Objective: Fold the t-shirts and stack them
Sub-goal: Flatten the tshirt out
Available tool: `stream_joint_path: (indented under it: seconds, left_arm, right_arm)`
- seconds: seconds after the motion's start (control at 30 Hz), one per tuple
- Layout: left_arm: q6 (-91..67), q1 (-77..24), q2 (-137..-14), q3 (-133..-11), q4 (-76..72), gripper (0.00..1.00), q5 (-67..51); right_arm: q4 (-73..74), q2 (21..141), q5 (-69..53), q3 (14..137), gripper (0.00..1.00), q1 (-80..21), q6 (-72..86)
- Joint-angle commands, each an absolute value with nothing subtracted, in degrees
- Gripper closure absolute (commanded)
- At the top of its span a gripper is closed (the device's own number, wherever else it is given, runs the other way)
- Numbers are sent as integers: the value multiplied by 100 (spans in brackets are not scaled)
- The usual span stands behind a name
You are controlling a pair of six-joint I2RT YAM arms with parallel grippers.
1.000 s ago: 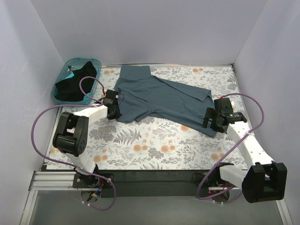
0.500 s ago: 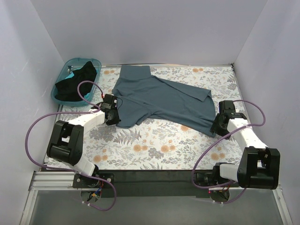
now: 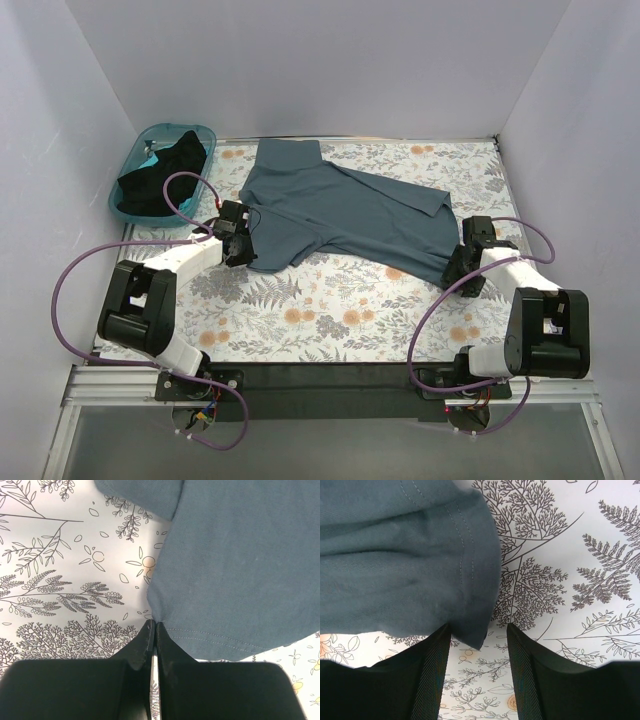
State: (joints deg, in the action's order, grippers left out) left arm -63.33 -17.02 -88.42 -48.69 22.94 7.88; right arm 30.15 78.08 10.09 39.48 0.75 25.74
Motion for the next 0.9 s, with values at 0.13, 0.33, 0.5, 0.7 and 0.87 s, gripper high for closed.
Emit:
stream_joint_path:
  seconds: [0.13,0.33,0.5,0.7,0.87]
  left_arm:
    - [-6346,-1714,-8622,-4852,2338,100,870]
    - [-6346,-1714,-8657,-4852,2329,100,861]
    - [-6372,-1714,-8561,-4825,2268,100,949]
    - [-6425,-1600,-8280,-4842,2057,100,1230]
    - [-6495,-1415,-8016,-5517,2232,100,1344]
  right_arm:
    - [2830,8094,1054,3744,53,9,2786]
    - [2786,8305,1055,3691,59,-184,2812]
    - [2593,8481,1028,3595,79,-193,2734]
    - [2584,8298,870,3848,99,-193,2567]
    - [2988,7717,870,4771,99,-193,2356]
